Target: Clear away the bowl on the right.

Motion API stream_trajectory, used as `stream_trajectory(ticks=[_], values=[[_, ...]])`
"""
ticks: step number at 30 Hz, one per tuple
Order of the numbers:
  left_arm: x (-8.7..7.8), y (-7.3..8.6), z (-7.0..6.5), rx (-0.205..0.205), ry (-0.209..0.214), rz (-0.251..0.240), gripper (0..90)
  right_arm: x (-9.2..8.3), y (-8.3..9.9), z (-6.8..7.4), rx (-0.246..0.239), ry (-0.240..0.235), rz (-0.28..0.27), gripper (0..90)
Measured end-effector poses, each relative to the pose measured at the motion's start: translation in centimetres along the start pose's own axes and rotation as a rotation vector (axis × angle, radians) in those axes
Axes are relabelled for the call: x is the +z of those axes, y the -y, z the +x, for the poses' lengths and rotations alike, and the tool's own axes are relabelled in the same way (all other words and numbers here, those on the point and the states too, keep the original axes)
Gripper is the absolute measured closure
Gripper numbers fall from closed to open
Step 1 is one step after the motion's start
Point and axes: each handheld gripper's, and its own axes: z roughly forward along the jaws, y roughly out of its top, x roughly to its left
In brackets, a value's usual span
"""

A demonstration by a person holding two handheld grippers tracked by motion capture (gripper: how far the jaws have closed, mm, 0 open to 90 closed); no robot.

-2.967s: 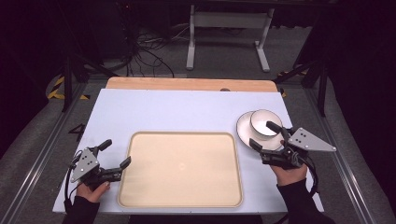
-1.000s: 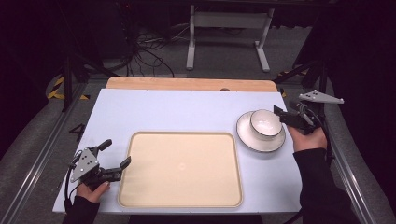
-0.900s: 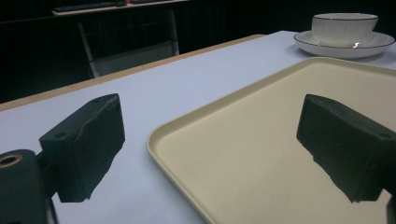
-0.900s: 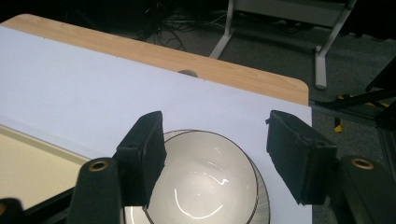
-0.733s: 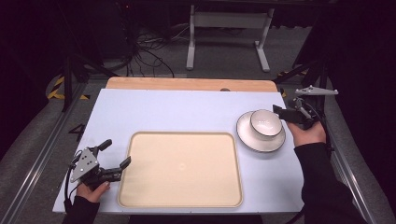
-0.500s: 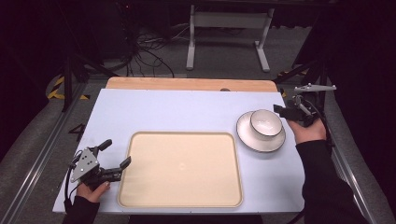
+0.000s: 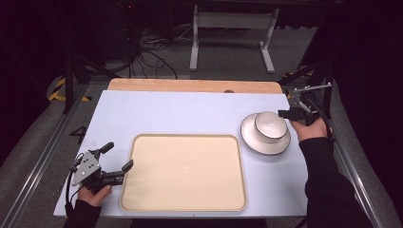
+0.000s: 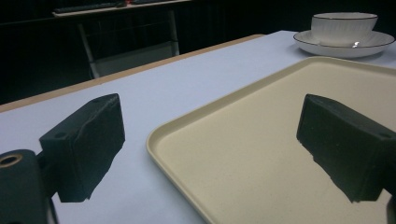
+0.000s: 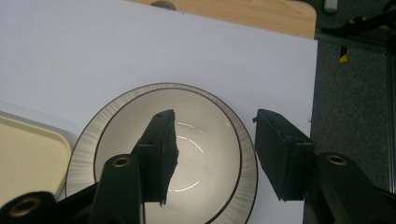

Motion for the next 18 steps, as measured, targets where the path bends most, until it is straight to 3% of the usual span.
stream_trajectory(ticks=[4,18], values=[[0.0,0.0,0.0,0.001,0.000,0.004,8.4,1.3,-0.1,-0.5,0.019,0.009,0.061,51.5],[0.0,0.0,0.0,0.002,-0.001,0.005,8.4,3.7,0.1,-1.9,0.069,0.004,0.171,56.9]])
